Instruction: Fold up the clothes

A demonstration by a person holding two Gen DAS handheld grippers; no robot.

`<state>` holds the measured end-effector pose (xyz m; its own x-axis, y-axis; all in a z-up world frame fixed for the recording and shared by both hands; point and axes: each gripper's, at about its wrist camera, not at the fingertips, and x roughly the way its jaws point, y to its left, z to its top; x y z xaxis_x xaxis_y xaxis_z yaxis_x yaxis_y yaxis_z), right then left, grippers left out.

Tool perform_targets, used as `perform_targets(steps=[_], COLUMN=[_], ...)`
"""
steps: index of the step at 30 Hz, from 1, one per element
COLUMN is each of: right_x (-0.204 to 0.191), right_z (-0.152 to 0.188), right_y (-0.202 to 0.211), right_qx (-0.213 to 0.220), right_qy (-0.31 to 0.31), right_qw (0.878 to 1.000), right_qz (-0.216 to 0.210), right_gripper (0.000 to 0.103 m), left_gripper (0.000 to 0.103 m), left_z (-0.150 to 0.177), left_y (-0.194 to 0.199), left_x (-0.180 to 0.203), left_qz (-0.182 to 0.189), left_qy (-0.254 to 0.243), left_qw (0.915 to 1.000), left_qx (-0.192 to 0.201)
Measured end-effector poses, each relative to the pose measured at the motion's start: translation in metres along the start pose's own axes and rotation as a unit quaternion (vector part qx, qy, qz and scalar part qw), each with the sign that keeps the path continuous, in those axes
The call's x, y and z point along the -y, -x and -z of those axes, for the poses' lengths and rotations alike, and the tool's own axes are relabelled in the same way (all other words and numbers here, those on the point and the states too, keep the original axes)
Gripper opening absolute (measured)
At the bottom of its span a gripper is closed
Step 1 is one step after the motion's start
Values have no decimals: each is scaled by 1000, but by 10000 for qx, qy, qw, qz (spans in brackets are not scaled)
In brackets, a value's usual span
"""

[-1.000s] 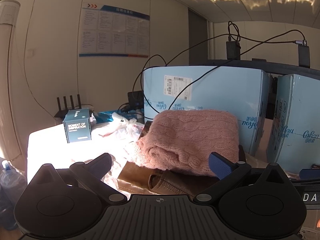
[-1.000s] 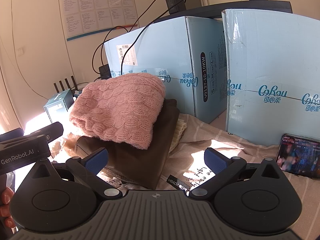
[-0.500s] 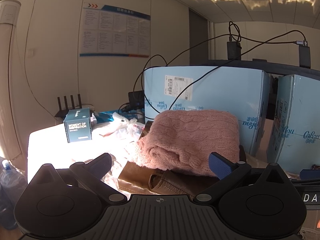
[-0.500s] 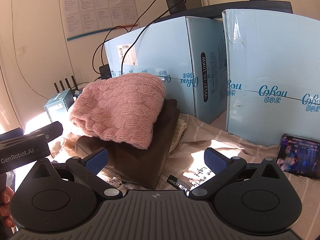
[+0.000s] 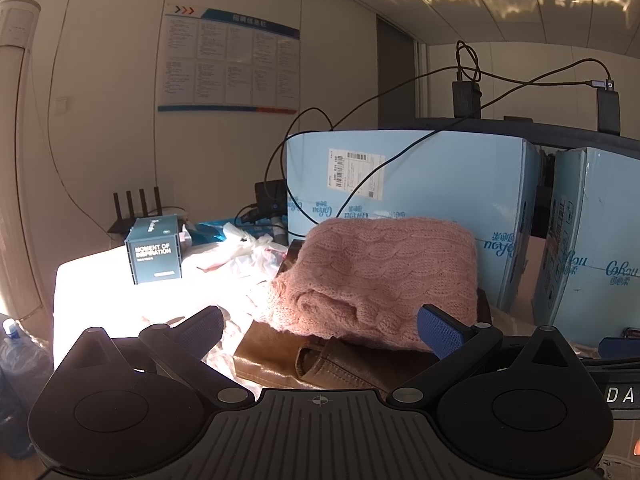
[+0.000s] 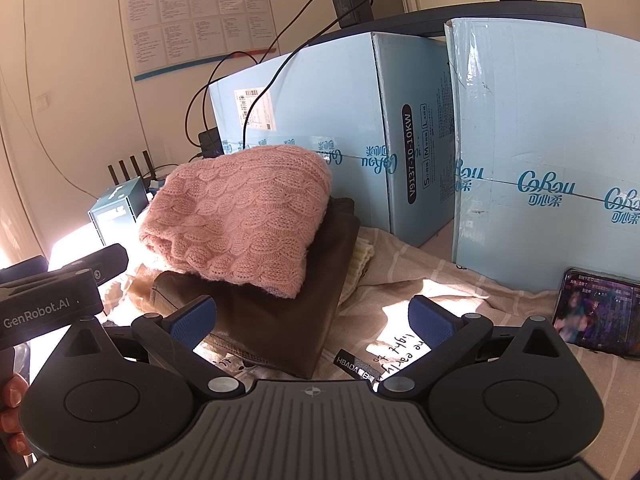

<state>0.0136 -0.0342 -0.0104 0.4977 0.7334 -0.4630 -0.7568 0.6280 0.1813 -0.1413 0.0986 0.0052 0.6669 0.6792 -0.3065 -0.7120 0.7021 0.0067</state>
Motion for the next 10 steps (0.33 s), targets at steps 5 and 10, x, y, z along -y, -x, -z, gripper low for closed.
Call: perform_targets(steps=[5,10], right_x=[0,0], right_z=[0,0], right_y=[0,0], right_qx=[-5,-2], right_qy=[9,3], right_qw=[10000,10000], right_qz=[2,2], right_gripper=[103,103], left_gripper=[103,103], left_z=[0,0], left_y=[1,1], left_x=[1,2], left_qz=[82,120], left_qy=[-24,-43], left_qw=[10000,9999], left_qx=[16,10])
